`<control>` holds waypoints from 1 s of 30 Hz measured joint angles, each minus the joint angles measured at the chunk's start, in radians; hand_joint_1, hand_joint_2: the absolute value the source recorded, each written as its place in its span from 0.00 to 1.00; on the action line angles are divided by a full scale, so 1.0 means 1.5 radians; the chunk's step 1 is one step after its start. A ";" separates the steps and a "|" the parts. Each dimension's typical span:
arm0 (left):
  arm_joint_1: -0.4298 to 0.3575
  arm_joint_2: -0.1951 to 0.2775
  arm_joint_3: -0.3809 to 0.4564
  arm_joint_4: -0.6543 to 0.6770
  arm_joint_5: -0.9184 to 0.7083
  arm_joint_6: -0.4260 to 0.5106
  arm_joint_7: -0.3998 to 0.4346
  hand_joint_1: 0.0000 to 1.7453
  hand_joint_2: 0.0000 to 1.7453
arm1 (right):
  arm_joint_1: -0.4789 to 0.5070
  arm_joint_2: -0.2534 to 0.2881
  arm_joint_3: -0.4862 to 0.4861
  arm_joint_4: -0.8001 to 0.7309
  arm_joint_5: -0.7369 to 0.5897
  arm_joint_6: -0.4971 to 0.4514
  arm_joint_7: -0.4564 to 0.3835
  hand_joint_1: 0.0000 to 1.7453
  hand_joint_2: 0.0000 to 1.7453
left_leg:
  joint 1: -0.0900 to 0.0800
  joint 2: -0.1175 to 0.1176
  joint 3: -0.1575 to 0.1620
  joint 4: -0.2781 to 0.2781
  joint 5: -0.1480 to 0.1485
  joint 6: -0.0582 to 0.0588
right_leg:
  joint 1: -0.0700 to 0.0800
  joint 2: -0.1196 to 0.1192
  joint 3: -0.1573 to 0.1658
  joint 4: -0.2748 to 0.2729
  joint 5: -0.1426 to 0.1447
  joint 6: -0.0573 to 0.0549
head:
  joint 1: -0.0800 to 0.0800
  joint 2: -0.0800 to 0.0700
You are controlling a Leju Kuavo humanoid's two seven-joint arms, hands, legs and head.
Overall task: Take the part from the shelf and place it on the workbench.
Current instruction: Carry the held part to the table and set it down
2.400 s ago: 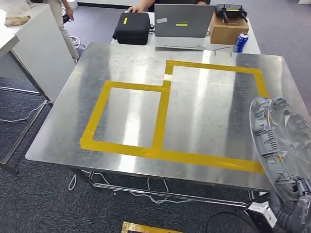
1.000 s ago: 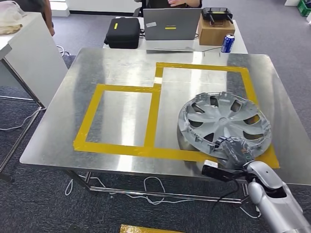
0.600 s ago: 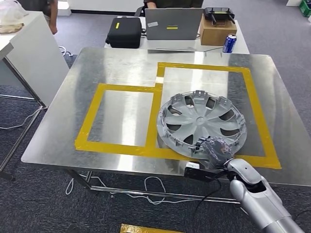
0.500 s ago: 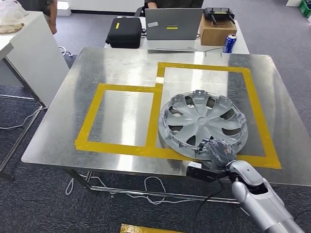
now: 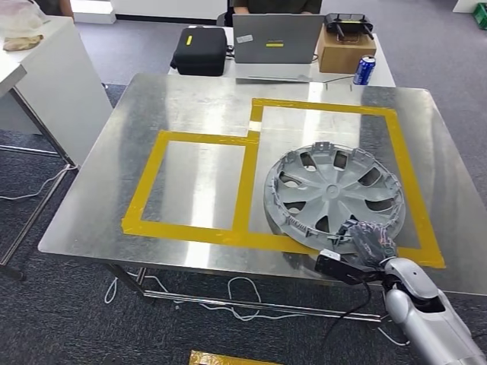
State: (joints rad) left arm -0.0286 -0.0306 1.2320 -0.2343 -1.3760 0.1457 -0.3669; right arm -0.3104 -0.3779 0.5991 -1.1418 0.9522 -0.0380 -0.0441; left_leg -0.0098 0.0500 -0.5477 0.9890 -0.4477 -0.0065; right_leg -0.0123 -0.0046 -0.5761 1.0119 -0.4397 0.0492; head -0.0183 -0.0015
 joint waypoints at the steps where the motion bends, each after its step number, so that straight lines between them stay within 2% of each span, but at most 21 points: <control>1: 0.000 0.000 0.000 0.000 0.000 0.000 0.000 0.00 1.00 | 0.001 -0.001 -0.002 -0.001 0.000 0.002 0.001 1.00 1.00 | 0.000 0.000 0.000 0.000 0.000 0.000 | 0.000 0.000 0.000 0.000 0.000 0.000 | 0.000 0.000; 13: 0.000 -0.002 0.013 0.000 0.003 -0.017 -0.002 0.00 1.00 | 0.030 -0.019 -0.063 -0.022 -0.006 0.019 0.001 1.00 1.00 | 0.000 -0.002 0.000 0.000 -0.001 0.002 | 0.000 -0.002 0.002 -0.004 0.000 0.001 | 0.000 0.000; 14: 0.000 -0.002 0.013 0.000 0.003 -0.018 -0.002 0.00 1.00 | 0.032 -0.019 -0.067 -0.022 -0.007 0.019 0.000 0.98 1.00 | 0.000 -0.002 0.000 0.000 -0.001 0.003 | 0.000 -0.002 0.003 -0.004 0.000 0.001 | 0.000 0.000; 15: 0.000 -0.002 0.014 0.000 0.003 -0.019 -0.001 0.00 1.00 | 0.033 -0.019 -0.071 -0.022 -0.006 0.019 -0.001 0.83 1.00 | 0.000 -0.002 0.000 0.000 -0.001 0.003 | 0.000 -0.002 0.003 -0.004 0.000 0.001 | 0.000 0.000; 18: 0.000 -0.002 0.016 0.000 0.008 -0.022 -0.002 0.00 0.25 | 0.037 -0.019 -0.079 -0.022 -0.004 0.019 -0.003 0.10 1.00 | 0.000 -0.002 0.000 0.000 -0.001 0.003 | 0.000 -0.003 0.003 -0.005 0.000 0.001 | 0.000 0.000; 19: 0.000 -0.002 0.018 0.000 0.010 -0.022 -0.003 0.00 0.00 | 0.039 -0.019 -0.082 -0.022 -0.002 0.019 -0.003 0.00 1.00 | 0.000 -0.002 0.000 0.000 -0.001 0.003 | 0.000 -0.002 0.003 -0.005 0.000 0.001 | 0.000 0.000; 30: 0.000 -0.002 0.038 0.000 0.020 -0.004 0.004 0.00 0.00 | 0.053 -0.010 -0.102 -0.036 -0.002 0.013 -0.010 0.00 1.00 | -0.001 -0.002 -0.001 0.000 -0.001 0.004 | -0.001 -0.001 0.007 -0.006 0.002 0.004 | 0.000 0.000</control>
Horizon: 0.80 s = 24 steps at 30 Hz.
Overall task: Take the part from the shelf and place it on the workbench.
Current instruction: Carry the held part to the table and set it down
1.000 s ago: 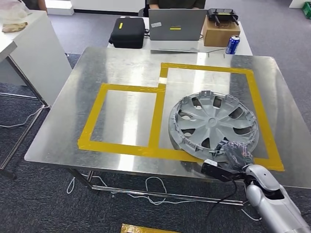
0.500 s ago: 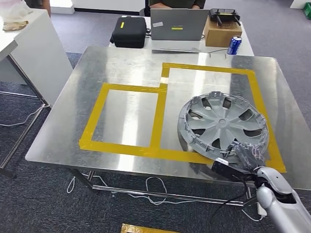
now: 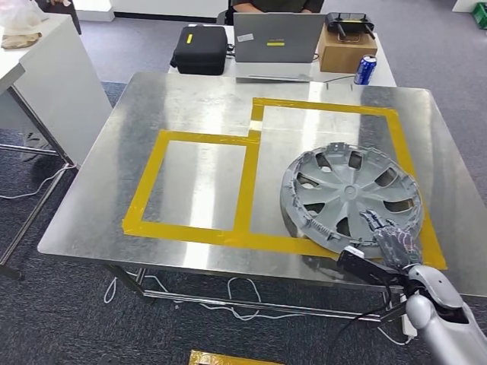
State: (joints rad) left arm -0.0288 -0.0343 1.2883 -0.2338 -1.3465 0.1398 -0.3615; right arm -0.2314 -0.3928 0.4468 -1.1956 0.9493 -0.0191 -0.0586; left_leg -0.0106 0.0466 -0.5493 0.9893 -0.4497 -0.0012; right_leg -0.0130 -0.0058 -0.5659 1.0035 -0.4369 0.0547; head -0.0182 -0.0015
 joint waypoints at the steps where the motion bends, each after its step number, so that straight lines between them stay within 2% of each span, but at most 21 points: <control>1: 0.000 0.000 0.002 0.000 0.001 0.002 0.000 0.00 0.00 | 0.004 0.002 -0.001 -0.006 -0.005 -0.003 -0.004 0.00 1.00 | 0.000 0.000 0.000 0.000 0.000 0.000 | 0.000 0.000 0.000 0.000 0.000 0.000 | 0.000 0.000; 3: 0.000 -0.001 0.007 0.000 0.003 0.009 0.001 0.00 0.00 | 0.015 0.006 -0.003 -0.022 -0.018 -0.012 -0.012 0.00 0.50 | -0.001 0.000 -0.001 0.000 0.000 0.001 | -0.001 0.000 0.000 0.000 0.001 0.001 | 0.000 0.000; 5: -0.004 -0.019 0.010 0.000 0.000 0.041 0.008 0.00 0.00 | 0.030 0.018 -0.002 -0.046 -0.033 -0.020 -0.016 0.00 0.00 | -0.003 0.000 -0.003 0.000 0.000 0.002 | -0.003 0.000 -0.002 -0.001 0.001 0.003 | 0.000 0.000; 9: -0.024 -0.095 0.011 0.004 -0.003 0.140 0.030 0.00 0.00 | 0.064 0.060 0.003 -0.115 -0.080 -0.036 -0.026 0.00 0.00 | -0.010 -0.001 -0.008 0.001 0.001 0.010 | -0.010 -0.001 -0.006 -0.002 0.004 0.010 | 0.000 0.000; 11: -0.031 -0.121 0.011 0.008 0.000 0.146 0.032 0.00 0.00 | 0.076 0.074 0.007 -0.153 -0.108 -0.052 -0.040 0.00 0.00 | -0.011 -0.001 -0.010 0.000 0.004 0.015 | -0.010 -0.001 -0.005 -0.005 0.008 0.015 | 0.000 0.000; 13: -0.034 -0.136 0.011 0.010 0.004 0.146 0.031 0.00 0.00 | 0.088 0.081 0.010 -0.192 -0.136 -0.073 -0.058 0.00 0.00 | -0.008 0.000 -0.010 -0.005 0.011 0.022 | -0.010 0.000 -0.010 0.002 -0.001 0.019 | 0.000 0.000; 14: -0.034 -0.139 0.011 0.011 0.005 0.146 0.031 0.00 0.00 | 0.093 0.082 0.011 -0.210 -0.147 -0.081 -0.065 0.00 0.00 | -0.006 0.001 -0.010 -0.008 0.014 0.025 | -0.009 0.000 -0.018 0.021 -0.018 0.020 | 0.001 0.000; 15: -0.035 -0.141 0.011 0.011 0.007 0.146 0.030 0.00 0.00 | 0.098 0.083 0.012 -0.225 -0.155 -0.086 -0.070 0.00 0.00 | -0.005 0.001 -0.011 -0.009 0.016 0.027 | -0.009 0.001 -0.032 0.055 -0.041 0.019 | 0.002 0.000; 17: -0.035 -0.142 0.012 0.011 0.008 0.146 0.029 0.00 0.00 | 0.107 0.085 0.014 -0.248 -0.161 -0.090 -0.074 0.00 0.00 | -0.007 0.001 -0.015 -0.009 0.018 0.029 | -0.008 0.001 -0.068 0.147 -0.088 0.018 | 0.004 0.000; 18: -0.035 -0.144 0.012 0.011 0.009 0.145 0.028 0.00 0.00 | 0.111 0.085 0.015 -0.255 -0.162 -0.090 -0.075 0.00 0.00 | -0.008 0.001 -0.017 -0.008 0.019 0.029 | -0.007 0.001 -0.078 0.178 -0.097 0.017 | 0.003 0.000; 19: -0.035 -0.145 0.012 0.011 0.009 0.145 0.028 0.00 0.00 | 0.114 0.086 0.016 -0.260 -0.163 -0.090 -0.075 0.00 0.00 | -0.008 0.001 -0.018 -0.008 0.020 0.029 | -0.006 0.001 -0.078 0.185 -0.094 0.017 | 0.004 0.000; 20: -0.035 -0.147 0.012 0.011 0.009 0.145 0.028 0.00 0.00 | 0.117 0.086 0.016 -0.265 -0.164 -0.090 -0.075 0.00 0.00 | -0.008 0.001 -0.020 -0.007 0.021 0.028 | -0.006 0.001 -0.065 0.165 -0.080 0.016 | 0.004 0.000; 21: -0.035 -0.148 0.012 0.011 0.009 0.144 0.028 0.00 0.00 | 0.118 0.086 0.016 -0.270 -0.165 -0.090 -0.075 0.00 0.00 | -0.008 0.001 -0.021 -0.006 0.022 0.027 | -0.005 -0.001 -0.040 0.123 -0.058 0.015 | 0.004 0.000; 23: -0.036 -0.150 0.012 0.011 0.009 0.144 0.028 0.00 0.00 | 0.119 0.086 0.016 -0.279 -0.166 -0.091 -0.076 0.00 0.00 | -0.009 0.001 -0.024 -0.002 0.024 0.021 | -0.004 -0.006 0.009 0.037 -0.034 0.011 | 0.004 0.000; 24: -0.037 -0.150 0.012 0.011 0.009 0.144 0.028 0.00 0.00 | 0.120 0.087 0.016 -0.283 -0.167 -0.092 -0.077 0.00 0.00 | -0.009 0.002 -0.025 -0.001 0.026 0.018 | -0.002 -0.008 0.022 0.014 -0.029 0.008 | 0.004 0.000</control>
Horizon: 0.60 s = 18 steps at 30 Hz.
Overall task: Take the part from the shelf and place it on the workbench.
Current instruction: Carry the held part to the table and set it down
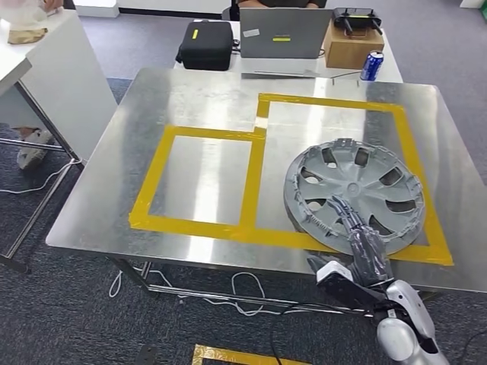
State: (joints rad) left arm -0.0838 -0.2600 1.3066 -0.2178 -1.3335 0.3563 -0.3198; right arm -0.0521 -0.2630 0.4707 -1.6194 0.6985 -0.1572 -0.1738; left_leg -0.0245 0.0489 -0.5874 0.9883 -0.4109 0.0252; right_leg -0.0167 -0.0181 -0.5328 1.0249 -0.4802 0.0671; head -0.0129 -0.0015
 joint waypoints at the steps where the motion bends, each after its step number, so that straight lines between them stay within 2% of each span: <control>1: 0.000 0.000 0.000 0.000 0.000 0.000 0.000 0.00 0.00 | 0.001 0.000 0.000 -0.003 -0.002 -0.002 -0.002 0.00 0.00 | 0.000 0.000 -0.002 0.001 0.002 -0.004 | 0.002 0.000 0.002 -0.006 -0.001 -0.003 | 0.000 0.000; 3: 0.000 -0.001 0.000 0.000 0.002 0.001 -0.001 0.00 0.00 | 0.005 0.001 0.000 -0.011 -0.015 -0.010 -0.014 0.00 0.00 | 0.000 0.001 -0.005 0.002 0.008 -0.012 | 0.003 0.004 -0.006 -0.005 0.006 -0.012 | -0.001 0.000; 4: 0.000 -0.002 0.001 0.000 0.003 0.002 -0.002 0.00 0.00 | 0.009 0.002 0.000 -0.018 -0.026 -0.018 -0.023 0.00 0.00 | 0.001 -0.002 -0.009 0.005 0.006 -0.017 | 0.002 0.005 -0.010 -0.007 0.010 -0.017 | -0.001 0.000; 5: 0.000 -0.002 0.001 0.000 0.005 0.003 -0.003 0.00 0.00 | 0.015 0.003 -0.001 -0.028 -0.038 -0.028 -0.034 0.00 0.00 | 0.002 -0.007 -0.014 0.014 -0.005 -0.022 | 0.001 0.006 -0.015 -0.008 0.015 -0.023 | -0.001 0.000; 6: 0.000 -0.003 0.002 0.000 0.007 0.004 -0.004 0.00 0.00 | 0.022 0.005 -0.001 -0.040 -0.051 -0.041 -0.046 0.00 0.00 | 0.004 -0.013 -0.024 0.035 -0.027 -0.027 | -0.001 0.007 -0.021 -0.010 0.021 -0.027 | -0.002 0.000; 7: 0.000 -0.003 0.003 0.000 0.009 0.005 -0.005 0.00 0.00 | 0.032 0.007 -0.002 -0.053 -0.063 -0.053 -0.058 0.00 0.00 | 0.006 -0.020 -0.037 0.070 -0.057 -0.032 | -0.001 0.008 -0.028 -0.010 0.027 -0.030 | -0.003 0.000; 9: 0.000 -0.003 0.006 0.000 0.013 0.007 -0.005 0.00 0.00 | 0.055 0.014 -0.003 -0.076 -0.082 -0.077 -0.082 0.00 0.00 | 0.010 -0.025 -0.062 0.154 -0.112 -0.039 | -0.001 0.010 -0.045 -0.010 0.039 -0.032 | -0.004 0.000; 10: 0.000 -0.003 0.007 0.000 0.014 0.008 -0.005 0.00 0.00 | 0.069 0.018 -0.003 -0.085 -0.088 -0.086 -0.093 0.00 0.00 | 0.012 -0.026 -0.066 0.181 -0.123 -0.042 | -0.001 0.010 -0.053 -0.010 0.045 -0.032 | -0.004 0.000; 11: 0.000 -0.003 0.009 0.000 0.015 0.009 -0.005 0.00 0.00 | 0.083 0.023 -0.003 -0.092 -0.093 -0.095 -0.102 0.00 0.00 | 0.014 -0.026 -0.057 0.185 -0.119 -0.043 | -0.001 0.009 -0.061 -0.009 0.050 -0.031 | -0.004 0.000; 12: 0.000 -0.003 0.010 0.000 0.016 0.010 -0.005 0.00 0.00 | 0.097 0.027 -0.002 -0.096 -0.098 -0.102 -0.110 0.00 0.00 | 0.016 -0.025 -0.037 0.165 -0.104 -0.044 | -0.002 0.007 -0.068 -0.009 0.056 -0.030 | -0.004 0.000; 13: -0.001 -0.004 0.011 0.000 0.016 0.012 -0.005 0.00 0.00 | 0.109 0.032 0.000 -0.098 -0.104 -0.109 -0.114 0.00 0.00 | 0.017 -0.023 -0.006 0.126 -0.086 -0.045 | -0.002 0.005 -0.075 -0.009 0.062 -0.028 | -0.004 0.000; 15: -0.004 -0.006 0.011 0.000 0.016 0.015 -0.005 0.00 0.00 | 0.128 0.042 0.004 -0.095 -0.117 -0.124 -0.120 0.00 0.00 | 0.018 -0.012 0.061 0.033 -0.071 -0.044 | -0.002 0.000 -0.083 -0.008 0.073 -0.021 | -0.005 0.000; 16: -0.006 -0.008 0.011 0.000 0.016 0.017 -0.006 0.00 0.00 | 0.135 0.048 0.007 -0.089 -0.125 -0.134 -0.121 0.00 0.00 | 0.017 -0.009 0.080 0.002 -0.071 -0.041 | -0.001 -0.004 -0.084 -0.009 0.079 -0.016 | -0.005 0.000; 17: -0.007 -0.009 0.011 0.000 0.016 0.018 -0.006 0.00 0.00 | 0.141 0.055 0.011 -0.079 -0.135 -0.143 -0.123 0.00 0.00 | 0.015 -0.009 0.087 -0.014 -0.073 -0.036 | -0.001 -0.008 -0.084 -0.011 0.084 -0.012 | -0.005 0.000; 18: -0.008 -0.010 0.012 0.000 0.017 0.019 -0.006 0.00 0.00 | 0.145 0.063 0.015 -0.063 -0.148 -0.153 -0.125 0.00 0.00 | 0.013 -0.013 0.084 -0.018 -0.070 -0.029 | -0.002 -0.013 -0.084 -0.014 0.091 -0.007 | -0.005 0.000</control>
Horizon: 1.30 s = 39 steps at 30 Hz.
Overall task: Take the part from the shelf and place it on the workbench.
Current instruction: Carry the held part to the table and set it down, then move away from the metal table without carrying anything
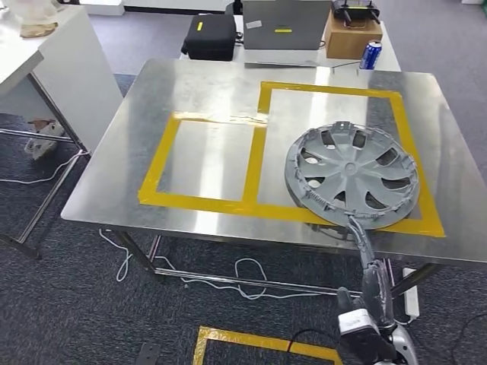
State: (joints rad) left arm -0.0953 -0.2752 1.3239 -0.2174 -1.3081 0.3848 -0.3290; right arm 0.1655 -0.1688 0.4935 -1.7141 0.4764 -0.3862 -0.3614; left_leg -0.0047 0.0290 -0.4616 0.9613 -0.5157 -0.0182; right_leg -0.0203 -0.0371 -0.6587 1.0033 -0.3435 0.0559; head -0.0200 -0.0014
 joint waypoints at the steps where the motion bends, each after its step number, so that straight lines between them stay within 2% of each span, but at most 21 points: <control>1: 0.001 -0.001 0.000 0.000 0.001 0.001 0.000 0.00 0.00 | 0.004 0.008 0.005 0.019 -0.014 -0.008 -0.002 0.00 0.00 | 0.000 -0.003 -0.005 0.000 0.006 0.006 | -0.002 -0.002 0.000 -0.002 0.002 0.004 | 0.001 0.000; 3: 0.002 -0.002 0.001 0.000 0.003 0.004 0.001 0.00 0.00 | 0.012 0.026 0.015 0.061 -0.036 -0.023 -0.006 0.00 0.00 | -0.001 -0.010 -0.017 -0.001 0.020 0.018 | -0.003 0.005 -0.010 0.020 -0.031 0.009 | 0.001 0.000; 6: 0.002 -0.005 0.001 0.000 0.002 0.010 0.007 0.00 0.00 | 0.015 0.050 0.027 0.128 -0.051 -0.047 -0.006 0.00 0.00 | -0.004 -0.023 -0.045 0.000 0.043 0.028 | 0.002 0.020 -0.042 0.144 -0.133 0.007 | 0.002 0.000; 7: 0.002 -0.005 0.001 0.000 0.001 0.012 0.009 0.00 0.00 | 0.014 0.056 0.030 0.149 -0.053 -0.054 -0.006 0.00 0.00 | -0.007 -0.029 -0.056 0.000 0.051 0.029 | 0.004 0.022 -0.044 0.178 -0.146 0.004 | 0.003 0.000; 9: 0.003 -0.006 0.001 0.000 0.001 0.016 0.014 0.00 0.00 | 0.013 0.065 0.036 0.180 -0.055 -0.064 -0.006 0.00 0.00 | -0.011 -0.041 -0.076 0.002 0.067 0.030 | 0.010 0.024 -0.018 0.183 -0.129 -0.004 | 0.002 0.000; 11: 0.003 -0.008 0.001 0.000 0.000 0.020 0.016 0.00 0.00 | 0.010 0.072 0.039 0.201 -0.055 -0.071 -0.006 0.00 0.00 | -0.014 -0.054 -0.092 0.003 0.081 0.028 | 0.015 0.047 0.051 0.103 -0.105 -0.016 | 0.002 0.000; 13: 0.001 -0.010 0.001 0.000 -0.001 0.022 0.017 0.00 0.00 | 0.006 0.077 0.040 0.213 -0.056 -0.076 -0.007 0.00 0.00 | -0.015 -0.067 -0.102 0.005 0.094 0.024 | 0.015 0.074 0.112 0.014 -0.110 -0.024 | 0.002 0.000; 14: 0.000 -0.010 0.001 0.000 -0.001 0.022 0.017 0.00 0.00 | 0.005 0.080 0.040 0.218 -0.057 -0.077 -0.007 0.00 0.00 | -0.015 -0.073 -0.105 0.005 0.100 0.021 | 0.016 0.080 0.123 -0.008 -0.117 -0.025 | 0.001 0.000; 17: 0.003 -0.009 0.002 0.000 -0.001 0.023 0.019 0.00 0.00 | 0.002 0.087 0.042 0.230 -0.057 -0.079 -0.006 0.00 0.00 | -0.013 -0.078 -0.115 0.010 0.102 0.010 | 0.015 0.059 0.117 -0.017 -0.106 -0.029 | 0.002 0.000; 19: 0.003 -0.009 0.002 0.000 -0.002 0.024 0.020 0.00 0.00 | 0.001 0.090 0.045 0.236 -0.057 -0.079 -0.006 0.00 0.00 | -0.009 -0.055 -0.132 0.052 0.052 -0.001 | 0.011 0.042 0.107 -0.019 -0.093 -0.036 | -0.001 0.000; 21: 0.002 -0.009 0.001 0.000 -0.004 0.023 0.023 0.00 0.00 | 0.001 0.091 0.046 0.240 -0.057 -0.079 -0.007 0.00 0.00 | -0.002 -0.034 -0.157 0.137 -0.014 -0.014 | 0.010 0.023 0.092 -0.018 -0.080 -0.037 | -0.004 0.000; 23: 0.002 -0.009 0.001 0.000 -0.008 0.023 0.027 0.00 0.00 | 0.000 0.092 0.047 0.243 -0.056 -0.080 -0.007 0.00 0.00 | 0.007 -0.029 -0.164 0.199 -0.027 -0.025 | 0.008 0.002 0.075 -0.017 -0.067 -0.033 | -0.004 0.000; 25: 0.002 -0.009 0.000 0.000 -0.011 0.023 0.030 0.00 0.00 | -0.002 0.094 0.048 0.246 -0.055 -0.080 -0.007 0.00 0.00 | 0.016 -0.022 -0.129 0.176 0.007 -0.036 | 0.004 -0.017 0.058 -0.013 -0.057 -0.025 | -0.004 0.000; 27: 0.000 -0.011 0.000 0.000 -0.013 0.024 0.033 0.00 0.00 | -0.005 0.096 0.050 0.248 -0.055 -0.080 -0.008 0.00 0.00 | 0.023 0.005 -0.059 0.090 0.027 -0.045 | 0.002 -0.033 0.046 -0.006 -0.050 -0.015 | -0.006 0.000; 29: -0.003 -0.012 -0.001 0.000 -0.014 0.026 0.035 0.00 0.00 | -0.009 0.097 0.051 0.249 -0.055 -0.082 -0.010 0.00 0.00 | 0.022 0.025 -0.017 0.021 0.018 -0.037 | 0.002 -0.047 0.037 0.001 -0.042 -0.004 | -0.008 0.000; 31: -0.002 -0.012 -0.001 0.001 -0.015 0.027 0.037 0.00 0.00 | -0.011 0.098 0.053 0.251 -0.055 -0.082 -0.012 0.00 0.00 | 0.015 0.016 -0.021 0.005 0.016 -0.018 | -0.002 -0.061 0.031 0.002 -0.031 0.007 | -0.007 0.000; 32: 0.000 -0.012 -0.001 0.001 -0.014 0.028 0.039 0.00 0.00 | -0.012 0.099 0.055 0.253 -0.055 -0.082 -0.012 0.00 0.00 | 0.013 0.010 -0.028 0.006 0.021 -0.010 | -0.006 -0.058 0.028 0.003 -0.034 0.012 | -0.007 0.000; 34: 0.004 -0.012 -0.001 0.000 -0.014 0.030 0.043 0.00 0.00 | -0.012 0.100 0.057 0.256 -0.055 -0.083 -0.014 0.00 0.00 | 0.010 -0.003 -0.040 0.005 0.034 0.005 | -0.009 -0.027 0.015 0.039 -0.075 0.016 | -0.004 0.000; 36: 0.003 -0.012 -0.001 0.000 -0.015 0.031 0.047 0.00 0.00 | -0.013 0.101 0.060 0.258 -0.055 -0.084 -0.016 0.00 0.00 | 0.007 -0.018 -0.057 0.005 0.049 0.015 | -0.005 0.011 -0.009 0.124 -0.142 0.012 | 0.000 0.000; 37: 0.002 -0.012 -0.001 0.001 -0.015 0.031 0.048 0.00 0.00 | -0.013 0.101 0.061 0.260 -0.055 -0.084 -0.016 0.00 0.00 | 0.004 -0.027 -0.066 0.006 0.056 0.017 | -0.001 0.018 -0.017 0.165 -0.163 0.008 | 0.001 0.000; 39: 0.002 -0.012 -0.001 0.001 -0.015 0.032 0.050 0.00 0.00 | -0.014 0.102 0.064 0.262 -0.055 -0.087 -0.017 0.00 0.00 | -0.001 -0.044 -0.082 0.006 0.070 0.019 | 0.007 0.024 -0.006 0.186 -0.163 -0.001 | 0.002 0.000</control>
State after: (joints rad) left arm -0.0923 -0.2926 1.3218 -0.2167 -1.3306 0.4326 -0.2534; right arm 0.1447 -0.0161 0.5902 -1.3211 0.3945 -0.5160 -0.3876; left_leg -0.0057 -0.0377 -0.5853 0.9705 -0.4111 0.0097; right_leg -0.0105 -0.0007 -0.6674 1.2826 -0.5884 0.0545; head -0.0170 -0.0015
